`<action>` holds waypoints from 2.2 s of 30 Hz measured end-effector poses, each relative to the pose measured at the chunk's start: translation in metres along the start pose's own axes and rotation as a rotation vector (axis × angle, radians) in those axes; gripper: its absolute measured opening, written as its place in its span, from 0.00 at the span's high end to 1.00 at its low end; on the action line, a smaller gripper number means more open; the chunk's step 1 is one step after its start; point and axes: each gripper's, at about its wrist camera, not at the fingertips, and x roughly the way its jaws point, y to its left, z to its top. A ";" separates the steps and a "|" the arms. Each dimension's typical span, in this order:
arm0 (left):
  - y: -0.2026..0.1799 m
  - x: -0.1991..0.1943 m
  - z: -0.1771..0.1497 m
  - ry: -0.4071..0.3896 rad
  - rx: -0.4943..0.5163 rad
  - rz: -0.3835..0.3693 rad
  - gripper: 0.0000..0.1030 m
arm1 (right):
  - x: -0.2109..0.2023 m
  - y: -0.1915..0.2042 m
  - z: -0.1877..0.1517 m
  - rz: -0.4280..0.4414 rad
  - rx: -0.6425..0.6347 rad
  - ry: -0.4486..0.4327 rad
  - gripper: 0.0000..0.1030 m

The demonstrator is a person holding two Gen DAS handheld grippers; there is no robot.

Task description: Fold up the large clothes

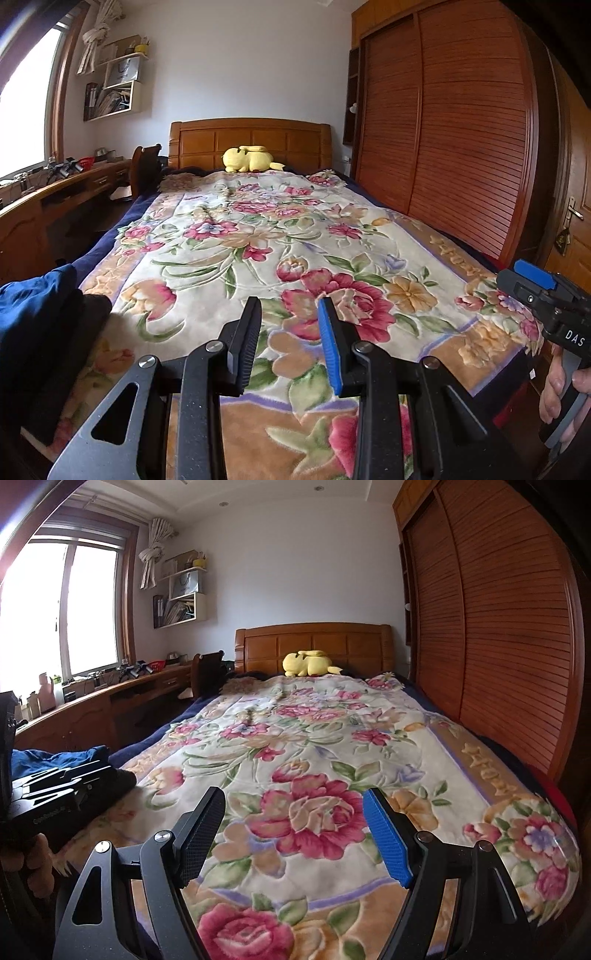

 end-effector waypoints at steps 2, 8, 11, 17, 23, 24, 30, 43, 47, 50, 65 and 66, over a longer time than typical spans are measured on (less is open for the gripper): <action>0.001 0.000 -0.001 -0.002 0.001 0.012 0.68 | 0.003 0.002 -0.001 0.000 0.001 -0.001 0.24; 0.001 -0.003 -0.003 -0.004 0.006 0.026 0.68 | 0.012 0.001 -0.002 0.009 0.014 -0.003 0.24; 0.001 -0.005 -0.004 -0.009 0.008 0.026 0.68 | 0.014 -0.001 -0.002 0.012 0.014 -0.006 0.24; 0.000 -0.007 -0.004 -0.011 0.010 0.026 0.68 | 0.015 -0.004 -0.003 0.014 0.014 -0.004 0.24; -0.001 -0.008 -0.004 -0.010 0.009 0.024 0.68 | 0.015 -0.008 -0.003 0.014 0.016 0.003 0.23; -0.001 -0.008 -0.004 -0.010 0.009 0.025 0.68 | 0.015 -0.008 -0.003 0.015 0.016 0.004 0.23; -0.001 -0.008 -0.004 -0.012 0.008 0.025 0.68 | 0.015 -0.009 -0.002 0.015 0.014 0.002 0.23; -0.002 -0.012 -0.003 -0.016 0.007 0.026 0.68 | 0.014 -0.012 -0.002 0.019 0.007 -0.004 0.23; -0.001 -0.012 -0.003 -0.016 0.007 0.025 0.68 | 0.014 -0.012 -0.002 0.023 0.005 -0.007 0.23; -0.002 -0.012 -0.003 -0.016 0.006 0.026 0.68 | 0.014 -0.012 -0.002 0.025 0.003 -0.009 0.23; -0.001 -0.012 -0.005 -0.019 0.004 0.024 0.68 | 0.015 -0.012 -0.003 0.030 0.003 -0.010 0.22; -0.001 -0.014 -0.004 -0.021 0.002 0.024 0.68 | 0.015 -0.012 -0.003 0.031 0.003 -0.010 0.22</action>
